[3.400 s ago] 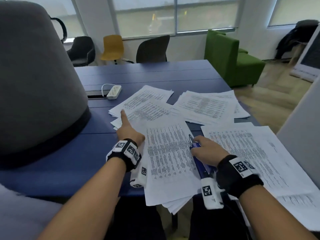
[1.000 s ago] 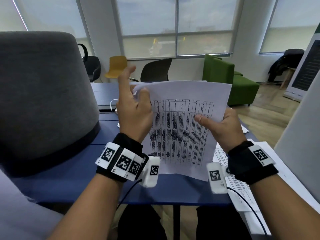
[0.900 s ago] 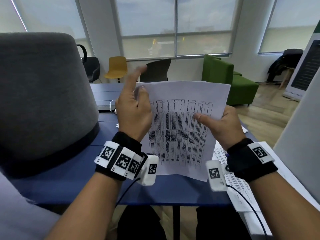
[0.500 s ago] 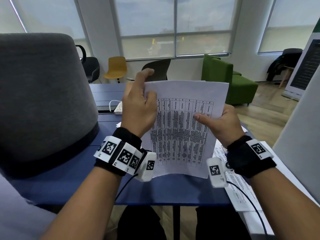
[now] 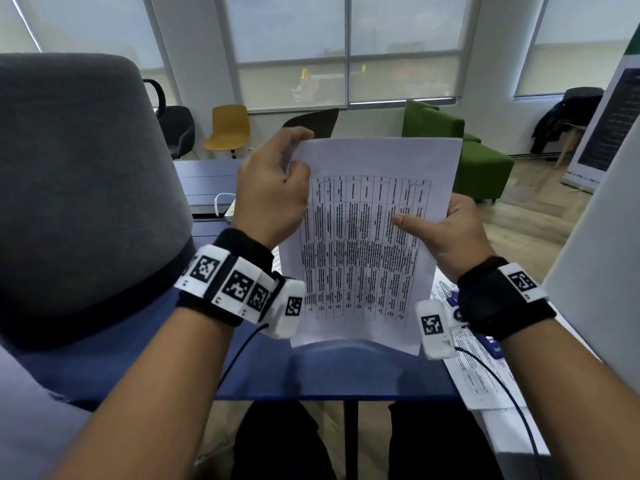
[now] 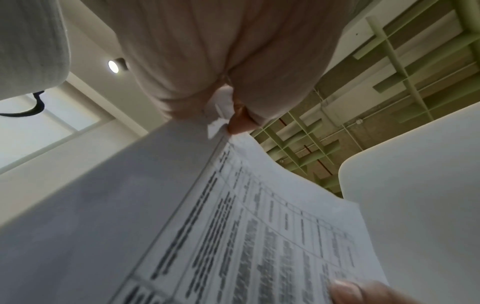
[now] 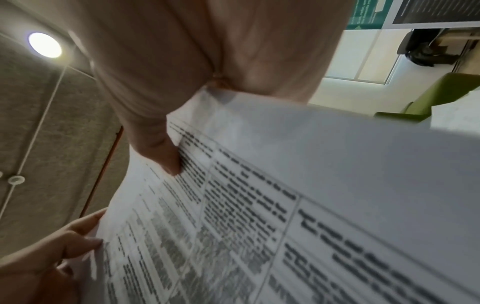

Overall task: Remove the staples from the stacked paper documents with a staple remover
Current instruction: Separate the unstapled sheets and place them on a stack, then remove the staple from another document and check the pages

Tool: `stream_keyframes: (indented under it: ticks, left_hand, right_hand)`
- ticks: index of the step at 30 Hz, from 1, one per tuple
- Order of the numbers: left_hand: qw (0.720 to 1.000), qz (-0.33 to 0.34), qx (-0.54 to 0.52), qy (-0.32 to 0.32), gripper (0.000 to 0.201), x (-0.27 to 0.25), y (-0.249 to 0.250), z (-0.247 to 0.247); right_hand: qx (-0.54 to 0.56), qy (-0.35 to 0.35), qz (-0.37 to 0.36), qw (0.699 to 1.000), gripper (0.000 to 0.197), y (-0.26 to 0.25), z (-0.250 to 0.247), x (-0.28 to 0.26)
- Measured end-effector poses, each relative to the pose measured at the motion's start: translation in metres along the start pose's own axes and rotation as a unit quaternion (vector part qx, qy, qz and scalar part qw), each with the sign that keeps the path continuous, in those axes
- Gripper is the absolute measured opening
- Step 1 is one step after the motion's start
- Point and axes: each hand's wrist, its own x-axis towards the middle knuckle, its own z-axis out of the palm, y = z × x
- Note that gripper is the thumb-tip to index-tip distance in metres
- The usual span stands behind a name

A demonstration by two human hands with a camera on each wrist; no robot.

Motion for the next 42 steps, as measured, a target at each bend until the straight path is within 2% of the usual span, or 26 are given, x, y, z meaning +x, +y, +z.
stream_keyframes:
  ticks: [2, 4, 6, 7, 8, 9, 10, 11, 12, 13, 15, 18, 21, 23, 25, 27, 30, 32, 33, 34, 36, 40, 42]
  left_hand:
    - [1.000, -0.004, 0.003, -0.017, 0.037, 0.006, -0.001, -0.002]
    - [0.998, -0.038, 0.019, -0.047, 0.038, 0.009, -0.016, 0.001]
    - [0.990, -0.113, 0.005, -0.080, 0.041, 0.011, -0.046, 0.008]
    - [0.982, -0.159, -0.009, -0.099, 0.041, 0.009, -0.062, 0.012]
    - [0.972, -0.202, -0.021, -0.120, 0.041, 0.005, -0.079, 0.017]
    - [0.961, -0.235, -0.028, -0.141, 0.041, -0.004, -0.098, 0.023]
    - [0.950, -0.265, -0.027, -0.161, 0.043, -0.015, -0.114, 0.029]
    - [0.939, -0.292, -0.025, -0.178, 0.045, -0.028, -0.130, 0.036]
    - [0.930, -0.315, -0.031, -0.188, 0.048, -0.043, -0.144, 0.044]
    - [0.922, -0.333, -0.039, -0.196, 0.049, -0.056, -0.155, 0.051]
    - [0.915, -0.352, -0.035, -0.194, 0.050, -0.077, -0.169, 0.064]
    - [0.905, -0.399, -0.046, -0.140, 0.048, -0.094, -0.181, 0.075]
    - [0.886, -0.449, -0.084, -0.085, 0.034, -0.102, -0.189, 0.081]
    - [0.872, -0.469, -0.119, -0.075, 0.024, -0.103, -0.192, 0.082]
    - [0.859, -0.482, -0.153, -0.078, 0.023, -0.103, -0.192, 0.081]
    - [0.853, -0.485, -0.181, -0.071, 0.025, -0.104, -0.192, 0.081]
    - [0.853, -0.476, -0.207, -0.056, 0.026, -0.107, -0.192, 0.081]
    - [0.851, -0.467, -0.236, -0.046, 0.026, -0.111, -0.189, 0.080]
    - [0.852, -0.462, -0.244, -0.046, 0.026, -0.112, -0.187, 0.078]
    - [0.854, -0.456, -0.245, -0.047, 0.025, -0.113, -0.186, 0.077]
    - [0.862, -0.443, -0.243, -0.045, 0.024, -0.115, -0.183, 0.075]
    - [0.887, -0.407, -0.218, -0.029, 0.022, -0.119, -0.183, 0.077]
    - [0.889, -0.397, -0.226, -0.024, 0.018, -0.121, -0.182, 0.078]
  right_hand:
    - [-0.008, -0.010, 0.012, 1.000, 0.030, -0.004, -0.002, 0.003]
    - [0.002, -0.035, 0.055, 0.998, 0.035, -0.004, -0.005, 0.005]
    - [0.044, -0.052, 0.137, 0.988, 0.039, 0.004, -0.010, 0.005]
    - [0.022, -0.046, 0.167, 0.985, 0.043, 0.011, -0.014, 0.006]
    - [-0.064, -0.029, 0.184, 0.980, 0.048, 0.023, -0.023, 0.009]
    - [-0.209, -0.027, 0.192, 0.959, 0.052, 0.034, -0.033, 0.012]
    - [-0.388, -0.047, 0.203, 0.898, 0.055, 0.051, -0.048, 0.014]
    - [-0.533, -0.086, 0.222, 0.812, 0.058, 0.065, -0.060, 0.013]
    - [-0.616, -0.128, 0.252, 0.735, 0.062, 0.080, -0.071, 0.010]
    - [-0.650, -0.167, 0.293, 0.681, 0.066, 0.094, -0.080, 0.006]
    - [-0.657, -0.211, 0.348, 0.635, 0.062, 0.112, -0.090, -0.004]
    - [-0.657, -0.209, 0.360, 0.628, 0.043, 0.117, -0.092, -0.014]
    - [-0.663, -0.176, 0.346, 0.640, 0.032, 0.116, -0.094, -0.016]
    - [-0.656, -0.151, 0.344, 0.654, 0.030, 0.112, -0.097, -0.016]
    - [-0.633, -0.121, 0.331, 0.689, 0.034, 0.100, -0.098, -0.015]
    - [-0.578, -0.060, 0.301, 0.756, 0.034, 0.080, -0.089, -0.013]
    - [-0.449, 0.026, 0.214, 0.867, 0.028, 0.057, -0.057, -0.008]
    - [-0.276, 0.046, 0.161, 0.946, 0.022, 0.053, -0.023, -0.003]
    - [-0.187, 0.055, 0.146, 0.970, 0.022, 0.055, -0.005, 0.000]
    - [-0.126, 0.063, 0.131, 0.981, 0.021, 0.059, 0.013, 0.002]
    - [-0.077, 0.058, 0.108, 0.989, 0.018, 0.068, 0.049, 0.005]
    - [-0.084, 0.019, 0.078, 0.993, 0.026, 0.093, 0.111, 0.008]
    - [-0.104, 0.007, 0.072, 0.992, 0.029, 0.104, 0.129, 0.010]
